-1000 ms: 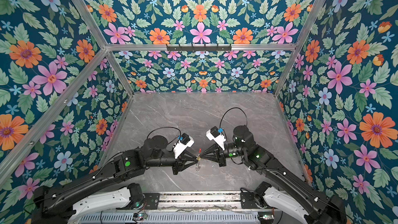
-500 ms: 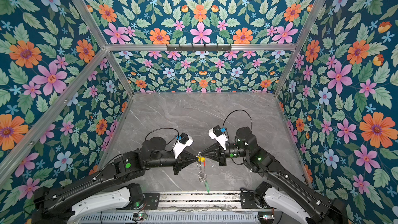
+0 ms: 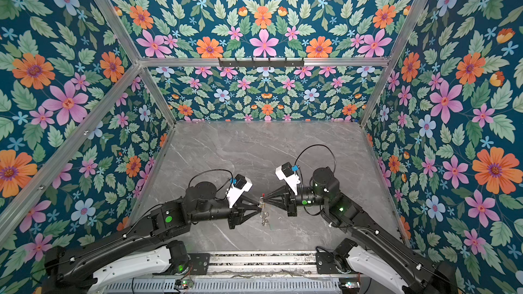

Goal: Remove the keys from the keyring

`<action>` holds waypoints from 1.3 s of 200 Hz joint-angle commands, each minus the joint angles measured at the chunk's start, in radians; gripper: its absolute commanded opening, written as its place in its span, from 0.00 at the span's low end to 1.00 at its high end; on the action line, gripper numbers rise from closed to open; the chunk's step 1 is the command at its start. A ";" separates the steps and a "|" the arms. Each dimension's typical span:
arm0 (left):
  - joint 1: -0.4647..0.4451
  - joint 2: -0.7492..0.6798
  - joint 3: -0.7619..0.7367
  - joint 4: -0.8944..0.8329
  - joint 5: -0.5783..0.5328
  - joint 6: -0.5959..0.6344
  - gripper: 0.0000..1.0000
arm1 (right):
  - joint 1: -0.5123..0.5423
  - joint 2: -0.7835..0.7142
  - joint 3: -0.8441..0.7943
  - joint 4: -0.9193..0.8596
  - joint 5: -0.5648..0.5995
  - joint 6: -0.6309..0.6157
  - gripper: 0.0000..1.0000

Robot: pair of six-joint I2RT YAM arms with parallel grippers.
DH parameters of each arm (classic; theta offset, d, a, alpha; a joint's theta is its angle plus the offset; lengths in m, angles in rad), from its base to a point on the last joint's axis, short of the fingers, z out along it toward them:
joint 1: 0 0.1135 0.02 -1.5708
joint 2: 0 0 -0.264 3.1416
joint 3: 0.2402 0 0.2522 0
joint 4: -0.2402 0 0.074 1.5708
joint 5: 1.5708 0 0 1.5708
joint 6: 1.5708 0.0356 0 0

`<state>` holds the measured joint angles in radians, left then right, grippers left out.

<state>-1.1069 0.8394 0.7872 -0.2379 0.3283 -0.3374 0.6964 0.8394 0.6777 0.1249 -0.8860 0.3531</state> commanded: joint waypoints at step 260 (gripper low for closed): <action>0.002 -0.032 -0.159 0.503 0.102 -0.069 0.17 | 0.001 -0.019 0.006 0.002 0.002 -0.035 0.00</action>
<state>-1.1061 0.8127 0.6273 0.2111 0.4065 -0.3798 0.6964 0.8242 0.6849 0.0860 -0.8898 0.3191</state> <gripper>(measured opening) 0.175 0.050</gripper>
